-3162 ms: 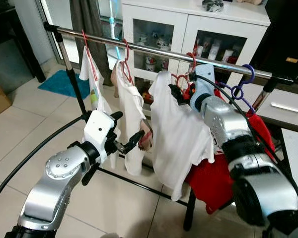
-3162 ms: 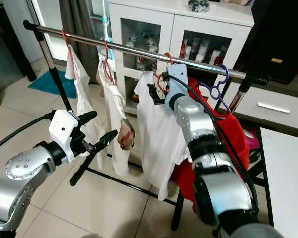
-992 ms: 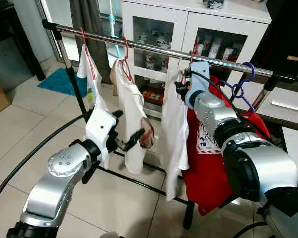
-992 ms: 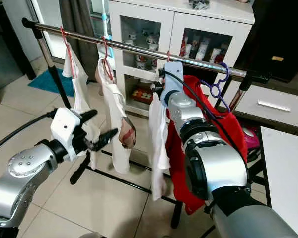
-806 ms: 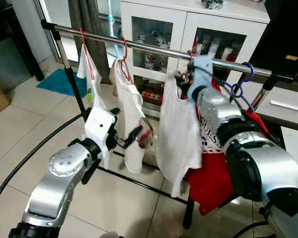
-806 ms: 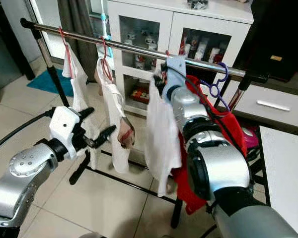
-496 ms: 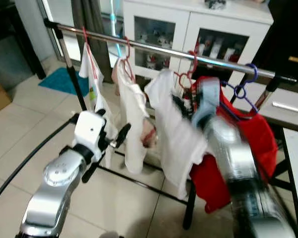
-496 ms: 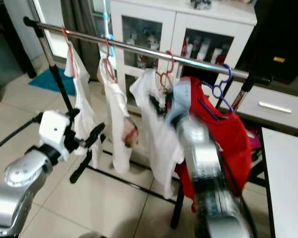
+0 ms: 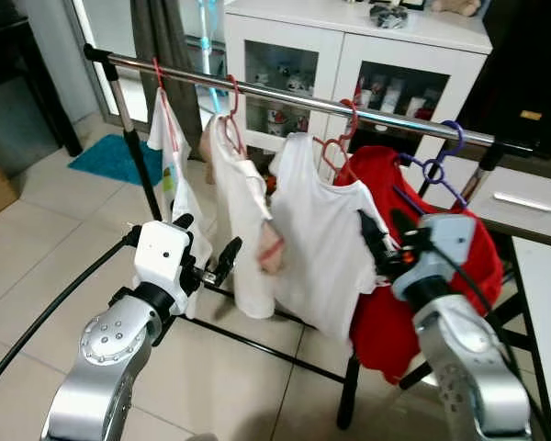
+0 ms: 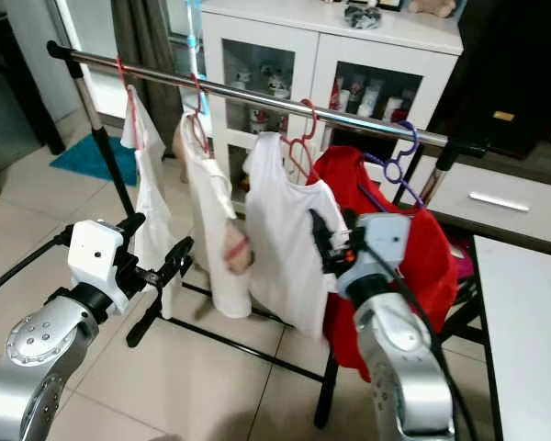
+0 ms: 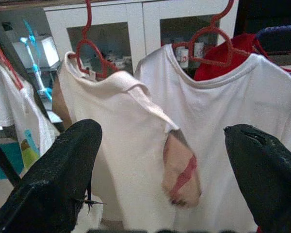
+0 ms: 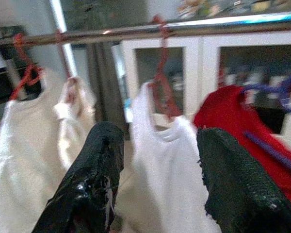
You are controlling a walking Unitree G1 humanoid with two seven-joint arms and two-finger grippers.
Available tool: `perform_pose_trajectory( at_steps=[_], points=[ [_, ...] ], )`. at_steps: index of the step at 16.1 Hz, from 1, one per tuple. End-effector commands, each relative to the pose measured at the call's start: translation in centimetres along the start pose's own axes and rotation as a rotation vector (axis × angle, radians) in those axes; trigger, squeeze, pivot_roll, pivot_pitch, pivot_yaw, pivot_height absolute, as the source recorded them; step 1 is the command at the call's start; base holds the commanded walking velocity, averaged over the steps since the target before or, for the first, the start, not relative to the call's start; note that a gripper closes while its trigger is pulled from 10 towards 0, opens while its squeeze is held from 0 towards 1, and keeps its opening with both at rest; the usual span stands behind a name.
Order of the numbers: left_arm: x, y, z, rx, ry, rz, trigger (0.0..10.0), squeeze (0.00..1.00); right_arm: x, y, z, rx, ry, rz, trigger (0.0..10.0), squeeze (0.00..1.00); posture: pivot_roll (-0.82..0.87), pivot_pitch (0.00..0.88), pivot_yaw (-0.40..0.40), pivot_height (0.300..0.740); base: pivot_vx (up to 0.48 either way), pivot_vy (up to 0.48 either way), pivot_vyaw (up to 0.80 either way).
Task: Hang hanger
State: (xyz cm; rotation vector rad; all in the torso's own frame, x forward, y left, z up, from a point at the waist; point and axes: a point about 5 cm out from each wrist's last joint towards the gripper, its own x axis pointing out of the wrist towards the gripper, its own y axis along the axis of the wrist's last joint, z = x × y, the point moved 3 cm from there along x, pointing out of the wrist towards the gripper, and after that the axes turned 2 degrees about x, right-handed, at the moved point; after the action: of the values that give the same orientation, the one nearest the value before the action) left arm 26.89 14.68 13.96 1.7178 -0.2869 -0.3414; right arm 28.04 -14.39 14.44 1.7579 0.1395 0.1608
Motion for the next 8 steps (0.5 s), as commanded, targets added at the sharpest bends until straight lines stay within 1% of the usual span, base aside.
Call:
perform_pose_trajectory(
  at_steps=[1,4,6,8],
  points=[
    [0.1,0.3,0.0,-0.002,0.003,0.007,10.0,0.00,0.0,0.4,0.3,0.001,-0.018,0.003,10.0,0.00,-0.02,0.000,-0.021,0.740,0.262,0.000,0.80],
    [0.2,0.4,0.0,0.001,0.000,0.008,10.0,0.00,0.3,0.7,-0.4,-0.021,0.002,-0.007,10.0,0.00,-0.01,0.000,-0.031,0.740,0.273,0.000,0.80],
    [0.1,0.5,0.0,0.000,-0.003,0.012,10.0,0.00,0.6,0.6,-0.8,-0.041,0.015,-0.020,10.0,0.00,0.00,0.000,-0.037,0.740,0.289,0.000,0.00],
    [0.0,0.6,0.1,0.000,-0.009,0.013,10.0,0.00,0.9,1.0,-1.0,-0.033,0.021,-0.010,10.0,0.00,0.00,0.000,-0.037,0.740,0.313,0.000,0.00]
  ],
)
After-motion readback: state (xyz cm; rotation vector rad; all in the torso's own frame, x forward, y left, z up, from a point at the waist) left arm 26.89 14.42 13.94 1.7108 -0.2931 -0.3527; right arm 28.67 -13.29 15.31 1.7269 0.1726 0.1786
